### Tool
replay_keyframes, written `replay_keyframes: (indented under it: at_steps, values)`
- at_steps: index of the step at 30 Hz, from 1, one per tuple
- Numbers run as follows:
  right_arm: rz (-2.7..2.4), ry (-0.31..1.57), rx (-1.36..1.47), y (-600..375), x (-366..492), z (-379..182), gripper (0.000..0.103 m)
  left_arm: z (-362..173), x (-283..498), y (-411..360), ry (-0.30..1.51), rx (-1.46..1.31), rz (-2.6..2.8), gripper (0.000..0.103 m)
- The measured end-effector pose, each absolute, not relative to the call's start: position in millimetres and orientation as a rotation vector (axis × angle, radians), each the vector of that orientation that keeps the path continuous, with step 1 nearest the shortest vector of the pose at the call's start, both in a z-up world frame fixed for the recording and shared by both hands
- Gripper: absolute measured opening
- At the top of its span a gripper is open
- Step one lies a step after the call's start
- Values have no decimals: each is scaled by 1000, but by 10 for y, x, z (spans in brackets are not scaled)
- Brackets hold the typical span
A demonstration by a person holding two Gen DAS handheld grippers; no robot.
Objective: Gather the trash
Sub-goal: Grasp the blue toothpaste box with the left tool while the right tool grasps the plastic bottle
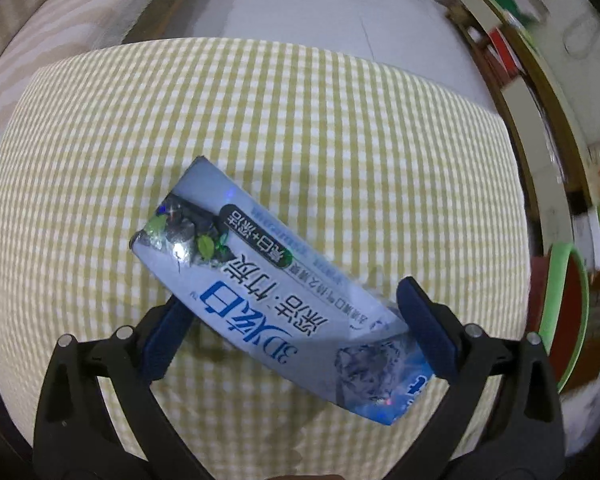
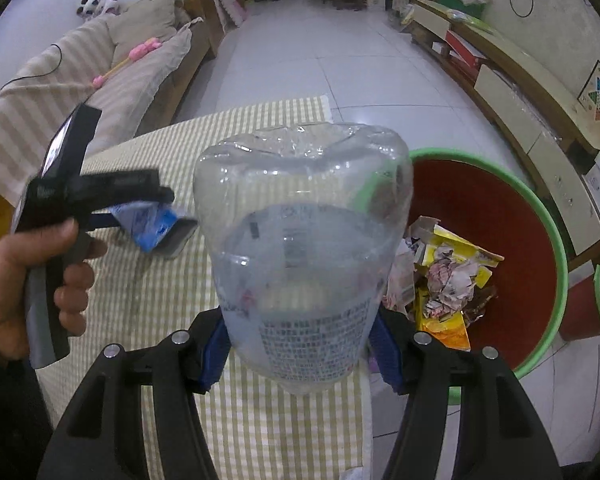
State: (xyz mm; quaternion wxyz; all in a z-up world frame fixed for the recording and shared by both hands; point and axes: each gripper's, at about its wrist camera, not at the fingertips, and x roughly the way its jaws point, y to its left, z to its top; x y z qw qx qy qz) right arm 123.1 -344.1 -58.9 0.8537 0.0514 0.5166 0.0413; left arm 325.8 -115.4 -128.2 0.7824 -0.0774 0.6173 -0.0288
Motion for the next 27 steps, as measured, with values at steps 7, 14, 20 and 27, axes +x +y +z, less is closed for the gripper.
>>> replay_keyframes:
  at_steps: [7, 14, 20, 27]
  values:
    - [132, 1078, 97, -3326, 1213, -548, 59, -1195, 3105, -731, 1328, -35, -27, 94]
    - [172, 1089, 74, -3189, 1219, -608, 59, -1261, 3036, -466, 1378, -106, -47, 84]
    - [157, 1086, 88, -3254, 1204, -607, 59, -1264, 2816, -553, 1346, -114, -84, 61]
    - [160, 1065, 93, -3250, 1189, -546, 58, -1051, 2345, -541, 1266, 9, -150, 53]
